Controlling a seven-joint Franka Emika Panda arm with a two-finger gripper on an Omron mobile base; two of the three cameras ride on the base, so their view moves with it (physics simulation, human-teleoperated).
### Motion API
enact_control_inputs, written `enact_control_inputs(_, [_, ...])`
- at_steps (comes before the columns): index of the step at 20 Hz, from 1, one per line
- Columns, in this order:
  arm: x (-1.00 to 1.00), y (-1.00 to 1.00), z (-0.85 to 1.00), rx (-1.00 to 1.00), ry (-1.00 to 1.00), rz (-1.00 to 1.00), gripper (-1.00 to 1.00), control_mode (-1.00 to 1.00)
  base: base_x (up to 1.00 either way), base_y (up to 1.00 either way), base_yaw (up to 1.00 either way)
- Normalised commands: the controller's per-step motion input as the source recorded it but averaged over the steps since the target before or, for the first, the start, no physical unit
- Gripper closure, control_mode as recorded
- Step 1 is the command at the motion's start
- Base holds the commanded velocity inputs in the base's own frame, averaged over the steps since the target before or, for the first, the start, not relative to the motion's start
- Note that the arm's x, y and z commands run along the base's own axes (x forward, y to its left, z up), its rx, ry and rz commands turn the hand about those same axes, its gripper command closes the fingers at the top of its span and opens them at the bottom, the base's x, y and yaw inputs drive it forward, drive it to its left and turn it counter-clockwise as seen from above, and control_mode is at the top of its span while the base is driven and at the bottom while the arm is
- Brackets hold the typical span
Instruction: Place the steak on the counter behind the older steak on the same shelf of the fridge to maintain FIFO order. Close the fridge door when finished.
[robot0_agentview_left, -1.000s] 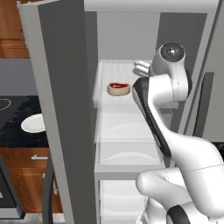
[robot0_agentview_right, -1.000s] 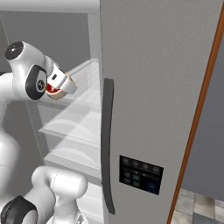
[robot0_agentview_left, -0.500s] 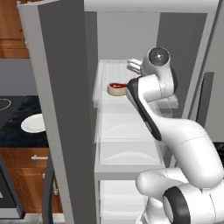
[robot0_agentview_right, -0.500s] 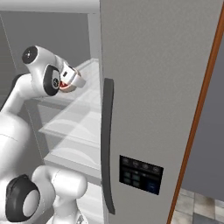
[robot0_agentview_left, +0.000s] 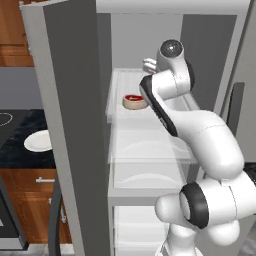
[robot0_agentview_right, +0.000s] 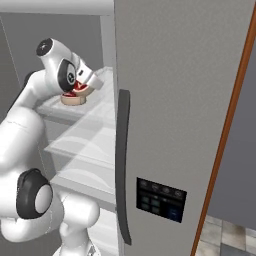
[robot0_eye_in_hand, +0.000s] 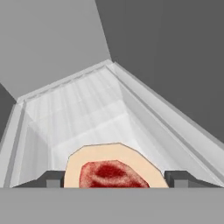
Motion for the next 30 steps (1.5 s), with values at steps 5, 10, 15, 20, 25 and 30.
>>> enact_control_inputs(5, [0.49, -0.03, -0.01, -0.03, 0.01, 0.00, 1.00, -1.00, 0.00, 0.00, 0.00])
enact_control_inputs(10, [0.53, 0.00, -0.18, -0.03, 0.00, 0.00, 1.00, -1.00, 0.00, 0.00, 0.00])
enact_control_inputs(15, [0.50, 0.00, -0.13, -0.01, 0.00, 0.00, 1.00, -1.00, 0.00, 0.00, 0.00])
enact_control_inputs(20, [0.43, 0.00, -0.20, 0.00, 0.00, 0.00, 1.00, -1.00, 0.00, 0.00, 0.00])
enact_control_inputs(25, [0.47, 0.00, -0.34, 0.00, 0.00, 0.00, -1.00, -1.00, 0.00, 0.00, 0.00])
enact_control_inputs(30, [0.48, 0.00, -0.33, 0.00, 0.00, 0.00, -1.00, -1.00, 0.00, 0.00, 0.00])
